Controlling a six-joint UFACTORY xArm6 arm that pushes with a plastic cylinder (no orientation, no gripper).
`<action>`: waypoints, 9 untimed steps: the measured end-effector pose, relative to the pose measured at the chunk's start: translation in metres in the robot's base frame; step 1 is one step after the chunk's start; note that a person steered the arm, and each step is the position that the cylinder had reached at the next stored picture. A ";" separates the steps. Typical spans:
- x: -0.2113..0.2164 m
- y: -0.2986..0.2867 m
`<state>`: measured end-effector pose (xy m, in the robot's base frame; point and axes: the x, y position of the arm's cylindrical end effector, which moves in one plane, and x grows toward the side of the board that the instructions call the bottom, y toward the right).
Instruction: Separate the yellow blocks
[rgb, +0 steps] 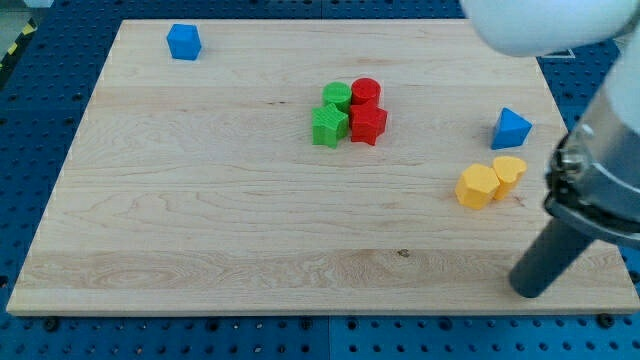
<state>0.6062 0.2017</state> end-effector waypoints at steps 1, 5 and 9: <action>0.000 0.034; -0.063 0.057; -0.112 0.014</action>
<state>0.4938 0.2158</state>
